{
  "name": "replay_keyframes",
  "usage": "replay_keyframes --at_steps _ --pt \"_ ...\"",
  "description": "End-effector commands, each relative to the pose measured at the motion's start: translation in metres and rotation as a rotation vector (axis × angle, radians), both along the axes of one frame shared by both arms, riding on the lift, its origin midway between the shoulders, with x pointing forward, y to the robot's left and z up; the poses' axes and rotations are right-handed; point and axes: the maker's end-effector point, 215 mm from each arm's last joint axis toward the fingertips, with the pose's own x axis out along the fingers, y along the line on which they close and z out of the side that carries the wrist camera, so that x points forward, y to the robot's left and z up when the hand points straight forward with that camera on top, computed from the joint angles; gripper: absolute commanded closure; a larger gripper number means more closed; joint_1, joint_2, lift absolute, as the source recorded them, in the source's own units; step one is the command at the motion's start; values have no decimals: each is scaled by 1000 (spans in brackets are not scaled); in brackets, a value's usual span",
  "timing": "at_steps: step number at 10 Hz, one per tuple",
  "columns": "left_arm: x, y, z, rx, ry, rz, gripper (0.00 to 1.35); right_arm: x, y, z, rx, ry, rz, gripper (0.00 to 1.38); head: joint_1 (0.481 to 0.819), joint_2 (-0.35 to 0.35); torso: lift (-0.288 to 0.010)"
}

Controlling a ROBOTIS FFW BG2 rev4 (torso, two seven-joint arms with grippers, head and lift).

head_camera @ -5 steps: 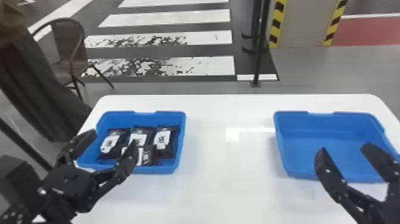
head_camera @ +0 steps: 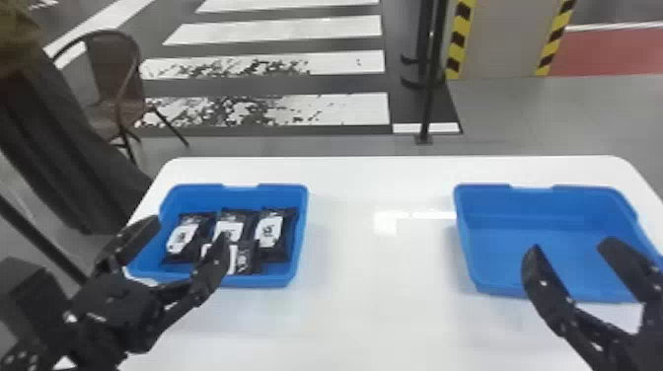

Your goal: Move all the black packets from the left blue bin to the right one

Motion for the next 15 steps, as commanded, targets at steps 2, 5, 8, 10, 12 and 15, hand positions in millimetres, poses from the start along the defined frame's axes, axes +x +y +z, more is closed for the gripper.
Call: replay_keyframes --at_steps 2,5,8,10,12,15 --pt "0 0 -1 0 2 0 140 0 0 -1 0 2 0 229 695 114 -140" --pt "3 3 -15 -2 54 13 137 0 0 -1 0 2 0 231 695 114 -140" --pt "29 20 -38 -1 103 46 140 1 0 -1 0 2 -1 231 695 129 -140" --pt "64 31 -51 20 138 67 140 2 0 -3 3 2 1 229 695 138 -140" --pt "92 32 -78 -5 214 80 140 3 1 -5 6 7 4 231 695 145 -140" --pt "119 25 -124 -46 379 76 139 5 1 -5 6 4 3 229 695 143 -140"
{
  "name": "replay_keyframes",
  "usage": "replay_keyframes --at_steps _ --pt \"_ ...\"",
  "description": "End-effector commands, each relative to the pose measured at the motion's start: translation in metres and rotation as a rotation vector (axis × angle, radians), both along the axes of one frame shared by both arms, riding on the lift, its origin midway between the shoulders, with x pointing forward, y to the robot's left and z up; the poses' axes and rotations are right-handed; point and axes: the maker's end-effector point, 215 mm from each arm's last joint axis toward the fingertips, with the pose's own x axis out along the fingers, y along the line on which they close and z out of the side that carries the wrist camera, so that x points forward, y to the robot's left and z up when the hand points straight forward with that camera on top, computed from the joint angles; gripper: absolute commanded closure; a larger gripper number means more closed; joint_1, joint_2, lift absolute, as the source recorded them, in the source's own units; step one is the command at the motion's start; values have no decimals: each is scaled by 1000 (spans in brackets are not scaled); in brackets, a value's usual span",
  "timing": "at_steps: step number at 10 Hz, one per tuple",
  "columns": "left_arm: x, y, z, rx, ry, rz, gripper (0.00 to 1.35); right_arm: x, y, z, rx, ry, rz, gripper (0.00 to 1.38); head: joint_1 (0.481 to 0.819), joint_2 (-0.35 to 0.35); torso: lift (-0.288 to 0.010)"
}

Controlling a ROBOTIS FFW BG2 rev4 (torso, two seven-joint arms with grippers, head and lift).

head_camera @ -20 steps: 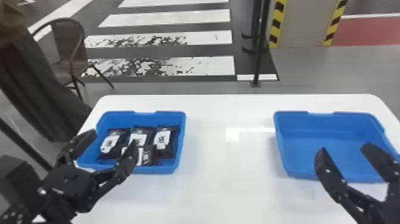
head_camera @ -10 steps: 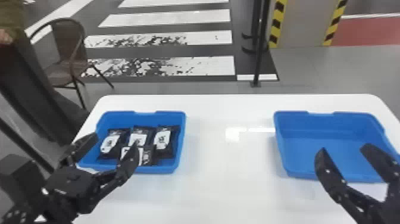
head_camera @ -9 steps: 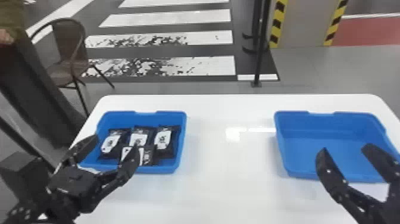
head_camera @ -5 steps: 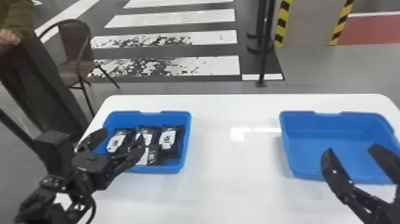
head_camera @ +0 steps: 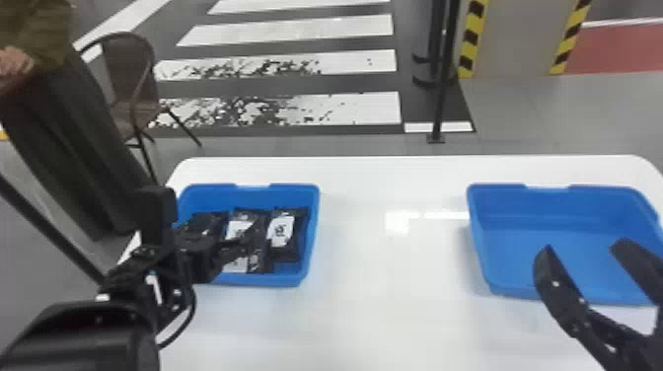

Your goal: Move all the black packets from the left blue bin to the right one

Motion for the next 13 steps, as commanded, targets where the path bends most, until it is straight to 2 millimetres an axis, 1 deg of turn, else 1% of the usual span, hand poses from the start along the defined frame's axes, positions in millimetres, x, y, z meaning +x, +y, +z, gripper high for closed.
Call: replay_keyframes --at_steps 1,2,3,5,7,8,11,12,13 --pt "17 -20 -23 -23 83 -41 139 0 1 -1 1 1 3 231 695 137 -140" --pt "28 -35 -34 -36 125 -80 140 1 1 -1 1 1 2 231 695 130 -140" --pt "37 -42 -41 -38 159 -98 140 1 2 -2 2 1 5 231 695 107 -140" --pt "44 -33 -48 -12 222 -79 139 2 2 -2 3 0 5 231 695 82 -140" --pt "57 -39 -70 -9 288 -109 140 4 5 -3 7 1 11 229 695 88 -140" --pt "60 -43 -77 -6 311 -127 140 5 6 -4 8 1 13 229 695 86 -140" --pt "55 -56 -103 -45 386 -169 144 7 7 -5 13 1 13 229 695 74 -140" --pt "53 -59 -111 -49 404 -178 229 7 8 -6 14 1 16 229 695 69 -140" --pt "58 -60 -111 -54 388 -192 516 8 9 -6 15 0 19 231 695 67 -140"
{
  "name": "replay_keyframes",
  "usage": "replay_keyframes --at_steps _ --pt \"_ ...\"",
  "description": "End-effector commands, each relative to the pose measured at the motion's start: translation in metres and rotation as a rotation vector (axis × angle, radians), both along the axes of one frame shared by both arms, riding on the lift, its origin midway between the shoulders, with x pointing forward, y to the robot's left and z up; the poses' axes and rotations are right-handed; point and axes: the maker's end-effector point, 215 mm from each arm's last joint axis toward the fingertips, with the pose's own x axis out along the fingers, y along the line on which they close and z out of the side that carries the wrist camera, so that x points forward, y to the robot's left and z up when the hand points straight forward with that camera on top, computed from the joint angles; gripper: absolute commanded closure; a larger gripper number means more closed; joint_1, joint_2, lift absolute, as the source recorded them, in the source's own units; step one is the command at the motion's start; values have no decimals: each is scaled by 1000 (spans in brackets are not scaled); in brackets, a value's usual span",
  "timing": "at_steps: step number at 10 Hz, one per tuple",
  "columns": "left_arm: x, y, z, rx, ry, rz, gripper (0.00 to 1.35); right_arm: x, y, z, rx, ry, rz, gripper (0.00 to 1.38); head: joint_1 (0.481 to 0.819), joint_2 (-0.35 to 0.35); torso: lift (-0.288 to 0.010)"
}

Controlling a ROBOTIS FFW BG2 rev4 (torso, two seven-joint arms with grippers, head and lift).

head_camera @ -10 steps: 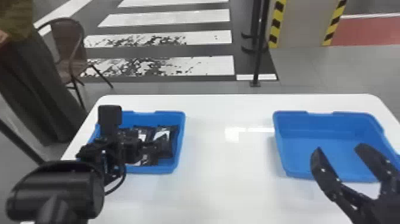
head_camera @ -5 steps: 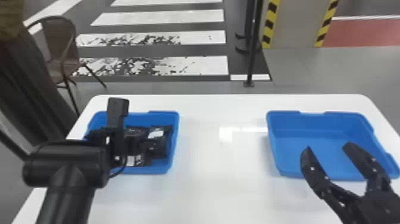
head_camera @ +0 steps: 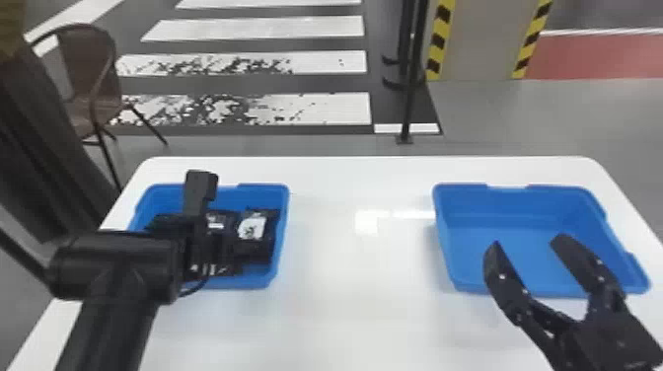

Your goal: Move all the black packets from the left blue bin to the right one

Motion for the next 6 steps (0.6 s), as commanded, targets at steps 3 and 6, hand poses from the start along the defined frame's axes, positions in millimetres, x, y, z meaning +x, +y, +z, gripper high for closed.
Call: replay_keyframes --at_steps 3,6 --pt "13 -8 11 -16 -79 -25 1199 0 1 -3 6 7 2 231 695 60 -140" --pt "20 -9 36 15 -171 -59 1211 -1 0 -2 15 6 3 229 695 56 -140"
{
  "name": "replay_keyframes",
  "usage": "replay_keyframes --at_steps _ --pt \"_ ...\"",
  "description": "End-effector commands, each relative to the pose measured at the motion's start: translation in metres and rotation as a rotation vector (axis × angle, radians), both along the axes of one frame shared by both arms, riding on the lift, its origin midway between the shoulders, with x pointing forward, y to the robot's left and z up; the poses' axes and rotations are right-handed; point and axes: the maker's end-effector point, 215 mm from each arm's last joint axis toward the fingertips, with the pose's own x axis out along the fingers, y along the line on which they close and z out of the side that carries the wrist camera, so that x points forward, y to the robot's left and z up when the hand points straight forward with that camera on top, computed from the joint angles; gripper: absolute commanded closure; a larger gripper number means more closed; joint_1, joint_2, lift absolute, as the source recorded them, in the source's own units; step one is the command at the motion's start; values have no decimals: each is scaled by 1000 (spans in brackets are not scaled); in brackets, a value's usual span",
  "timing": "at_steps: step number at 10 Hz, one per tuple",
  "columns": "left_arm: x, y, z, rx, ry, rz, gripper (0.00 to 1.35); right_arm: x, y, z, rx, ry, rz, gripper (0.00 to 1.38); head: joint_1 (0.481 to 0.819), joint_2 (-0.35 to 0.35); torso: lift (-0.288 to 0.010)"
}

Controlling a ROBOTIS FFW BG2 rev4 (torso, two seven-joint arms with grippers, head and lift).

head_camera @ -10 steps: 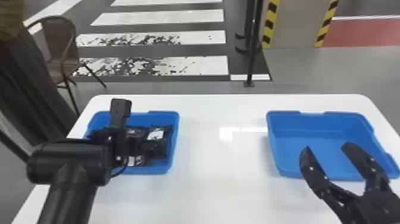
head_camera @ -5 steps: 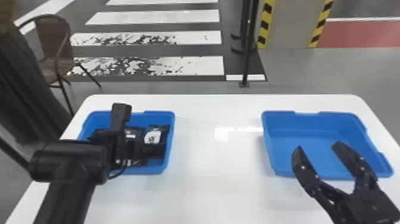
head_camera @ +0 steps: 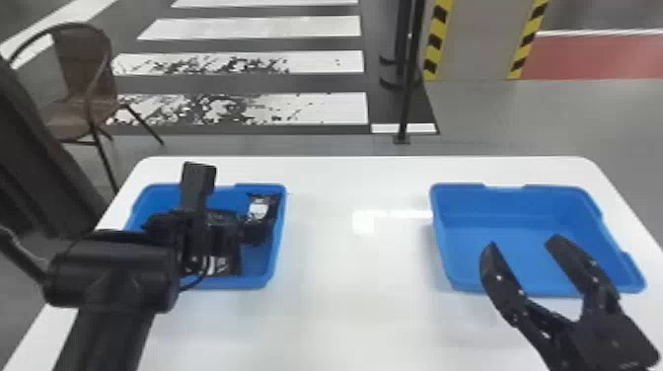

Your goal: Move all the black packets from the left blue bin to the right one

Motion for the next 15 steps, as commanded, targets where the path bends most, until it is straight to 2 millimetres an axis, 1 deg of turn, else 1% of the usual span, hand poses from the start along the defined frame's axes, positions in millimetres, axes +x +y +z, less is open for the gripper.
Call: replay_keyframes --at_steps 1,3,4,5,6,8,9,11,12,13,14,15 --pt "-10 -1 30 11 -66 -13 1211 0 1 2 11 -2 7 229 695 54 -140" --pt "-43 2 69 16 -132 -13 1213 2 8 1 51 4 51 229 695 59 -140" --pt "-59 -9 86 -8 -166 -35 1211 5 16 -3 73 23 92 228 695 64 -140" --pt "-75 -30 97 -43 -187 -72 1211 10 29 -3 98 43 152 225 695 70 -140" --pt "-86 -58 110 -87 -212 -124 1211 16 42 1 113 50 215 225 695 68 -140" --pt "-109 -113 122 -169 -226 -222 1211 29 63 9 127 66 304 226 695 43 -140" --pt "-120 -141 127 -208 -229 -274 1211 36 67 8 127 82 320 228 695 18 -140" --pt "-135 -187 137 -277 -236 -362 1211 43 77 -1 151 120 353 229 695 -44 -140" --pt "-143 -208 141 -298 -234 -408 1211 47 83 -1 158 122 368 229 695 -59 -140" --pt "-147 -223 147 -313 -240 -440 1211 49 92 -1 173 123 388 229 695 -85 -140" --pt "-151 -234 151 -325 -240 -466 1211 50 99 -1 186 126 404 229 695 -102 -140" --pt "-154 -242 153 -331 -242 -483 1211 50 105 2 192 122 416 229 695 -114 -140"
